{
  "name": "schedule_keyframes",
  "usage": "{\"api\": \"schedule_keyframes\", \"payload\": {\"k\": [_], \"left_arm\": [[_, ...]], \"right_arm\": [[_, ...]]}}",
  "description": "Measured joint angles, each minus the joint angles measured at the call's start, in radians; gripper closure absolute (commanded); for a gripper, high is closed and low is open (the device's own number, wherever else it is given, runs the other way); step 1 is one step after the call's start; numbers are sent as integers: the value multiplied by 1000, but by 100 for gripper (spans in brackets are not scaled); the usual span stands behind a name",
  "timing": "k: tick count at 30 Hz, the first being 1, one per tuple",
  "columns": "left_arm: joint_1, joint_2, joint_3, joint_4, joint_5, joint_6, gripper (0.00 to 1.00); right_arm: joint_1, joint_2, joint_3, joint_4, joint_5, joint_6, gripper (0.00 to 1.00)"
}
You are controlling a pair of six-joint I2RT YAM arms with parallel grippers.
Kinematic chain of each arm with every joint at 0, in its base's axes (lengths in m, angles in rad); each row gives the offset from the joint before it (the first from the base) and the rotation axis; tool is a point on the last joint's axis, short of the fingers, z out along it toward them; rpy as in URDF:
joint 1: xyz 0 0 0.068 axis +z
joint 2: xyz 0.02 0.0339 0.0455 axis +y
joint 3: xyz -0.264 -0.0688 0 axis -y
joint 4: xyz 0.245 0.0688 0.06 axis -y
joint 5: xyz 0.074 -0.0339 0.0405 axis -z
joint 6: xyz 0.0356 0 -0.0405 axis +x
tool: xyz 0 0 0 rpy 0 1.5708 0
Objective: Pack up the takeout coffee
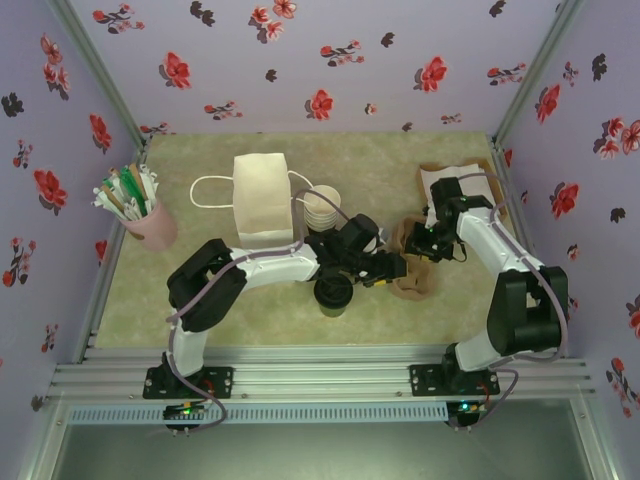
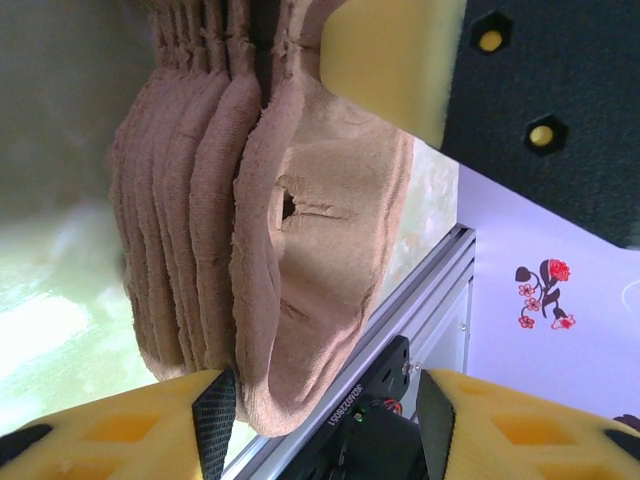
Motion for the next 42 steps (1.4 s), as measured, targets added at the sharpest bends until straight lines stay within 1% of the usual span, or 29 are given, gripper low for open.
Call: {"api": "schedule_keyframes", "payload": {"k": [1,3,5,6,10,16,22,24,26,37,42], "left_arm": [[0,0,0,4,2,-5,50],[0,0,0,16,9,-19,51],[0,3,0,38,16,-35,52],[0,6,0,58,19,-40,52],[0,16,0,102,30,-59,53],[0,18,0,134,38,-71,53],[0,18,0,132,37,-65,53],[0,18,0,121,37,-56,53],[0,18,0,107,37,-39,54],[-1,18,0,21,6,60,54],[-2,18,0,5,0,75,54]], "right_arm": [[0,0,-4,5,0,0,67],[0,0,-14,20,0,2,60],[2,0,-24,32,-11,9,51],[6,0,-28,37,-19,16,49],[32,0,-32,40,-42,28,43],[44,-13,-32,39,-42,29,38],[51,-21,-29,24,-26,29,38],[58,-21,-24,16,-18,29,40],[67,-21,-17,8,-8,29,42],[99,-23,27,-35,47,27,43],[99,-23,34,-43,68,24,46]]}}
